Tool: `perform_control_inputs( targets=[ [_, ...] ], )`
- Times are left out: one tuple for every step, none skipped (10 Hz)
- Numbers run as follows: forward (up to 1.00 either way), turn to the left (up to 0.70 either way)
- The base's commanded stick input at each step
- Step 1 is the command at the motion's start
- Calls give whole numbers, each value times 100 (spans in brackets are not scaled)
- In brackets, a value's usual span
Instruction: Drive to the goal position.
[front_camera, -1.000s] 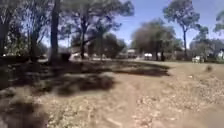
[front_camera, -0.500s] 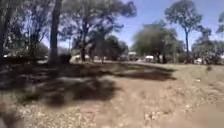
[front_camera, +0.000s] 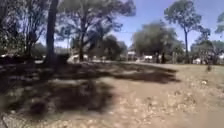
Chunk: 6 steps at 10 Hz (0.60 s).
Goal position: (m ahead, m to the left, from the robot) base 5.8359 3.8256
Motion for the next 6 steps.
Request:
perform_control_inputs(
  targets=[
    [70,0],
    [70,0],
    [70,0],
    [70,0],
    [70,-7],
    [70,-35]
  ],
)
